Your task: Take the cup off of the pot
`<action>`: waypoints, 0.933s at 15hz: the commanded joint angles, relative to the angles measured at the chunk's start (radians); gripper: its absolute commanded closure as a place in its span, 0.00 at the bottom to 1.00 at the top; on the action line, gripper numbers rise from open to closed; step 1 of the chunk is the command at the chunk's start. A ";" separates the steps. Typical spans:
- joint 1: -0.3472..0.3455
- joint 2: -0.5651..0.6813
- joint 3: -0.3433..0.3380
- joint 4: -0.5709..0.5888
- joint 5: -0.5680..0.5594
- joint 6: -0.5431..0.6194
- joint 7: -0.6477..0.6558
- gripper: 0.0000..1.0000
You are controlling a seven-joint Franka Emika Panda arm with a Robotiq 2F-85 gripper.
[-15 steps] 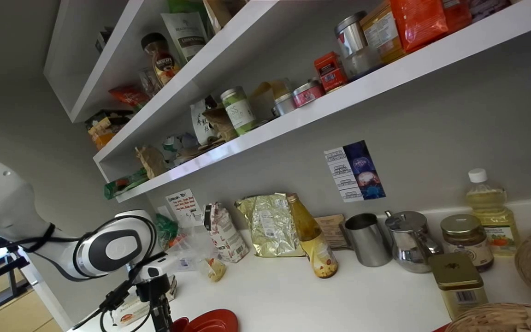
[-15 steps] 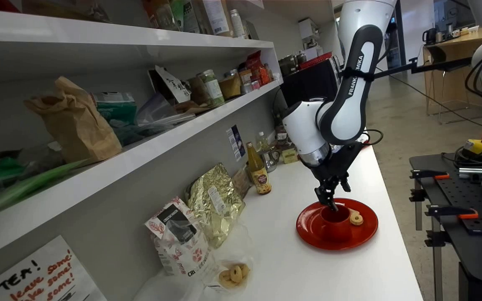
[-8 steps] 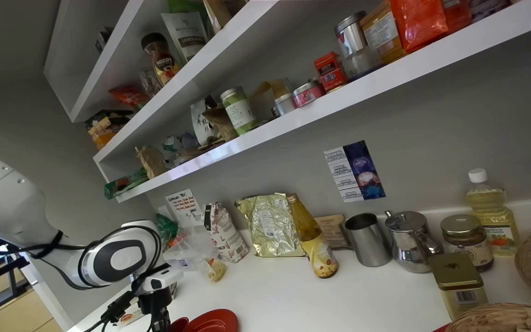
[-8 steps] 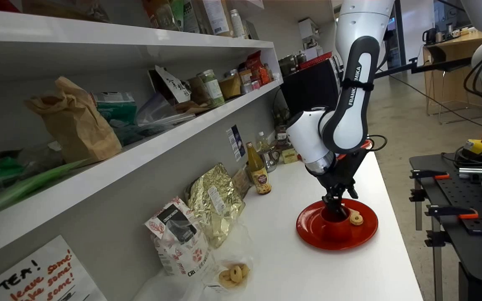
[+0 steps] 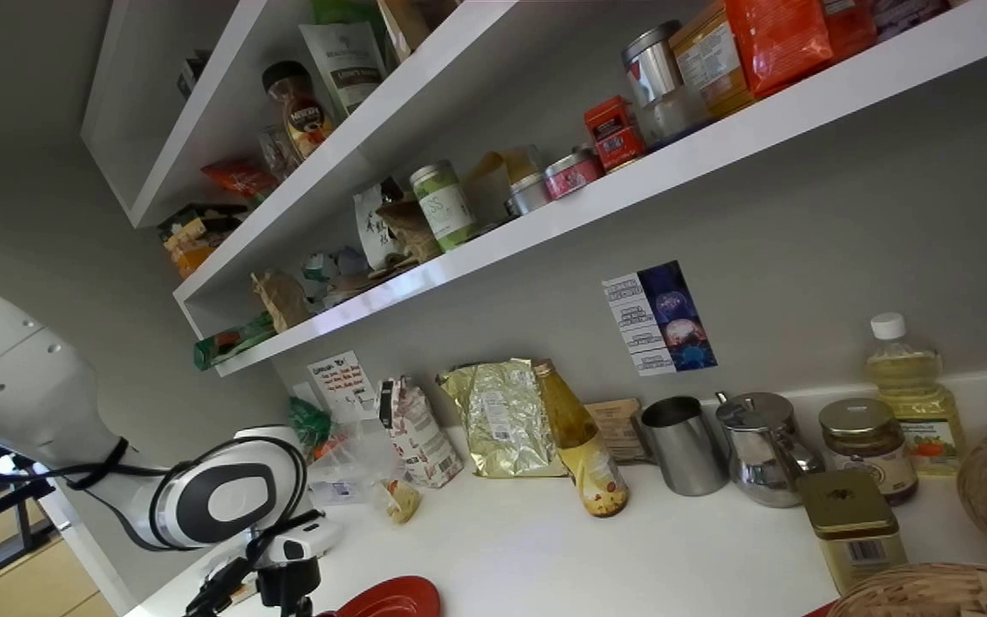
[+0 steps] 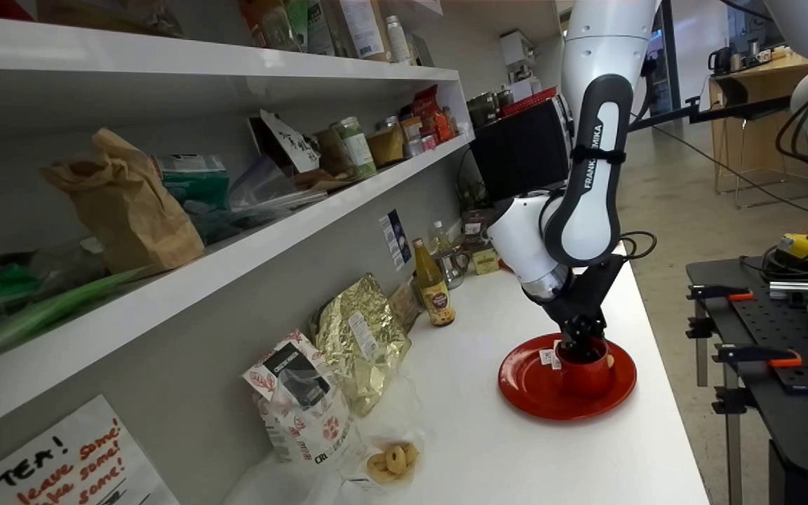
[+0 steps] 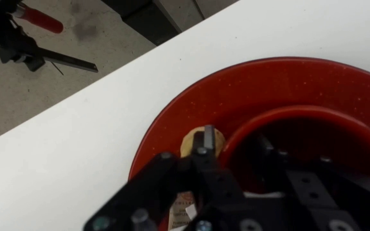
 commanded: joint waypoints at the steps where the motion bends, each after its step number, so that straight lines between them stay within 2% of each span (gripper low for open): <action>1: -0.001 -0.005 -0.017 -0.020 0.036 -0.009 -0.053 0.99; 14: 0.003 -0.088 -0.041 -0.052 0.038 -0.012 -0.051 0.98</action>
